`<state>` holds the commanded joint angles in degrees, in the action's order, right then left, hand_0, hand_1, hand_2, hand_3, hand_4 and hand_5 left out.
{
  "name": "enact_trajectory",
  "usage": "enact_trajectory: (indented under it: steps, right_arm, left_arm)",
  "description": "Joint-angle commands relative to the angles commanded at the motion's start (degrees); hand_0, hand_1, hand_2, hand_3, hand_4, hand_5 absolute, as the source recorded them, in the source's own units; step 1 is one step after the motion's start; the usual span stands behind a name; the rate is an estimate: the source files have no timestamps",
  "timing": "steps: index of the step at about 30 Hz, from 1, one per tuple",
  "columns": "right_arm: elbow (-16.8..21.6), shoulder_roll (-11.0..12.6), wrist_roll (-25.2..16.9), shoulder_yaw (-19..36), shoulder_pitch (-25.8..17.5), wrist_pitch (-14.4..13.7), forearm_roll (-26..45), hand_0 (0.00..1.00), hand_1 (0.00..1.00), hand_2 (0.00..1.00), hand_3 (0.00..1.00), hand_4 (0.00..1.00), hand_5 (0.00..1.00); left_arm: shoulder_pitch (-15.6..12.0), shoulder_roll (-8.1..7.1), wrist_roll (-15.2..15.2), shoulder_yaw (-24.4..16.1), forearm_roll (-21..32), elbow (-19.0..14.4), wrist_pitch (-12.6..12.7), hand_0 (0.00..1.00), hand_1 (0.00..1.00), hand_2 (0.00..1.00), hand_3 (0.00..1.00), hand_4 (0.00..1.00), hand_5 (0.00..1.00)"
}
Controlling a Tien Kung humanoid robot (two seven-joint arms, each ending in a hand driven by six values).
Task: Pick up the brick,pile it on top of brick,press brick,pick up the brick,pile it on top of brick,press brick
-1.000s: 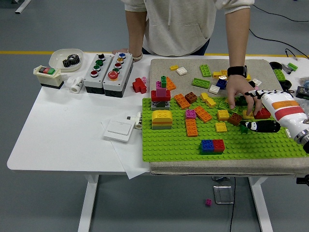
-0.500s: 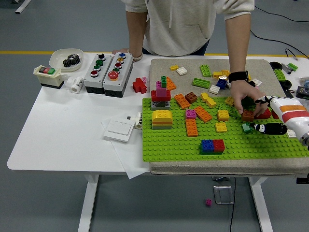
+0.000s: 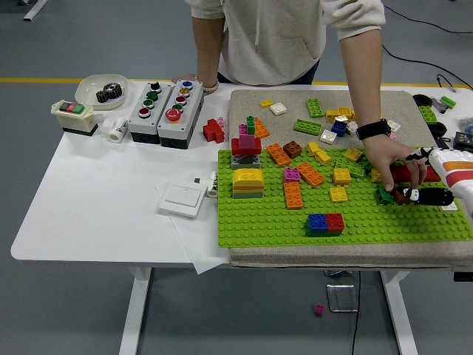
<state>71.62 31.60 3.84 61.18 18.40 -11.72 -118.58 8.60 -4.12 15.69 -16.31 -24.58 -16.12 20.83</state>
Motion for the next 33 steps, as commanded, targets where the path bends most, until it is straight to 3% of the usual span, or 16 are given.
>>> enact_trajectory:
  steps: [12, 21, 33]
  right_arm:
    - [0.0, 0.1, -0.7, 0.1, -0.5, 1.4, 0.0, 0.645, 0.617, 0.693, 0.698, 0.905, 0.469]
    - [-2.7, 0.8, -3.3, -4.1, 2.2, 3.2, -3.2, 0.645, 0.615, 0.691, 0.694, 0.903, 0.472]
    - [-6.8, 1.4, -5.2, -6.8, 5.0, 3.1, -5.6, 0.636, 0.605, 0.682, 0.657, 0.887, 0.47]
  left_arm:
    - [0.0, 0.03, -0.1, 0.1, 0.2, 0.0, 0.0, 0.757, 0.722, 0.724, 0.587, 0.642, 0.663]
    - [-0.1, -0.02, 0.0, -0.1, -0.3, 0.0, 0.0, 0.757, 0.722, 0.724, 0.587, 0.641, 0.662]
    - [-0.1, -0.02, 0.1, -0.2, -0.7, 0.0, 0.0, 0.757, 0.722, 0.723, 0.587, 0.642, 0.663]
